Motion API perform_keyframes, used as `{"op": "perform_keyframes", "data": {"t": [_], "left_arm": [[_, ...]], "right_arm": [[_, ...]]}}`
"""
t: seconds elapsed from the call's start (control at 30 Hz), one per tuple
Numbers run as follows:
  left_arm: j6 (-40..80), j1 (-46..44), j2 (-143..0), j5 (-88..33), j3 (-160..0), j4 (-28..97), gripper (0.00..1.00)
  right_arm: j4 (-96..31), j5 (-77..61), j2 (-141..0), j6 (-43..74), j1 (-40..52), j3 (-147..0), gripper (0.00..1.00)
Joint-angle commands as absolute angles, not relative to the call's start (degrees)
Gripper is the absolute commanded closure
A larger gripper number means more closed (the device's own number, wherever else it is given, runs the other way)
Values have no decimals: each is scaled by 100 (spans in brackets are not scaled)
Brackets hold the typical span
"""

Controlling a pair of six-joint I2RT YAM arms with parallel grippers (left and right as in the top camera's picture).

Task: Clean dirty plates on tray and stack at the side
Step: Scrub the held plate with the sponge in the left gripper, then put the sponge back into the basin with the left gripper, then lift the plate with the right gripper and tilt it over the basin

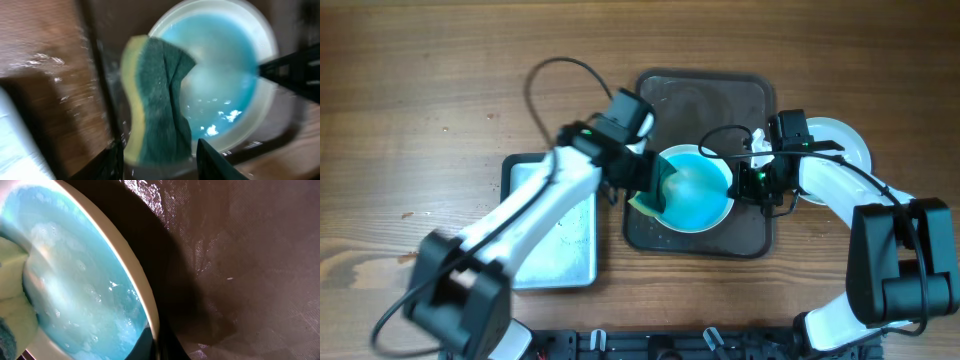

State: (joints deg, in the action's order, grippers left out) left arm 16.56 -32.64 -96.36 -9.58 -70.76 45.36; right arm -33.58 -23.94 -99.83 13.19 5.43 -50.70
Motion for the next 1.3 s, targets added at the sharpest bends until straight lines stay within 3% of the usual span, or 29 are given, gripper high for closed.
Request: {"op": "perform_keyframes", "data": {"t": [0.0, 0.07, 0.23, 0.27, 0.3, 0.5, 0.63, 0.8, 1.0, 1.27], "left_arm": [[1546, -3457, -10235, -738, -6965, 4125, 53], [1584, -3529, -10488, -738, -6965, 3874, 54], [1586, -3686, -10838, -578, -6965, 3826, 70], [1588, -3730, -10921, -423, -6965, 3861, 87], [1625, -3763, -10965, -298, -6965, 3918, 96], [2287, -3704, -10591, -62, -7078, 4340, 96], [2342, -3430, -9688, -740, -7150, 4698, 96], [2338, -2655, -8368, -882, -7148, 5413, 96], [2377, -1549, -7894, 12, -6842, 6302, 96], [2884, -998, -7966, 27, -4694, 4698, 96]], "right_arm": [[-3393, -2086, -10103, 1369, 497, -4974, 96], [-3391, -2106, -10103, 1372, 497, -4974, 96], [-3387, -2106, -10103, 1378, 497, -4974, 96], [-3387, -2106, -10103, 1402, 497, -4974, 96], [-3387, -2106, -10103, 1411, 497, -4974, 96], [-3395, -2108, -10103, 1411, 497, -4974, 96], [-3413, -2108, -10103, 1413, 497, -4974, 96], [-3413, -2106, -10103, 1411, 497, -4974, 96], [-3382, -2106, -10103, 1413, 497, -4974, 96], [-3061, -2102, -10103, 1413, 497, -4974, 96]]}}
